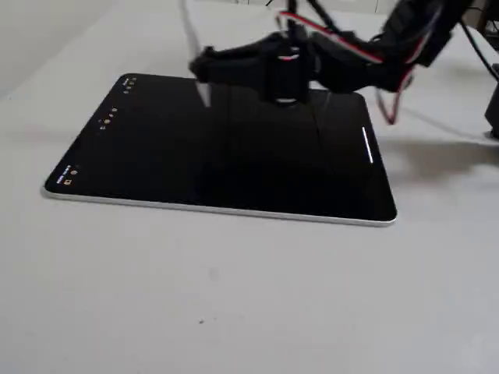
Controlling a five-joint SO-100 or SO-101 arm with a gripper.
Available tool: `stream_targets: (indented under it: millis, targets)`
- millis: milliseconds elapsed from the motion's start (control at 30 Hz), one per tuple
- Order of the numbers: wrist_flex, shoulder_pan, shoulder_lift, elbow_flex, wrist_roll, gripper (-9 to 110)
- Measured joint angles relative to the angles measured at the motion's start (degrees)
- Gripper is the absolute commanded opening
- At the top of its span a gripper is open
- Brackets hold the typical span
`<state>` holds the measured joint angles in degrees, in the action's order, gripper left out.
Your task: Draw a line in the middle of the ipad using the apple pencil
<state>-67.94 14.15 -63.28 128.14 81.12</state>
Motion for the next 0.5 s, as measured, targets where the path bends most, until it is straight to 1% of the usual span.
stream_targets:
  millis: [233, 500]
  targets:
    - [-0.09, 0.53, 9.84, -7.56, 0.88, 0]
    - [-2.02, 0.79, 12.92, -9.32, 2.20, 0]
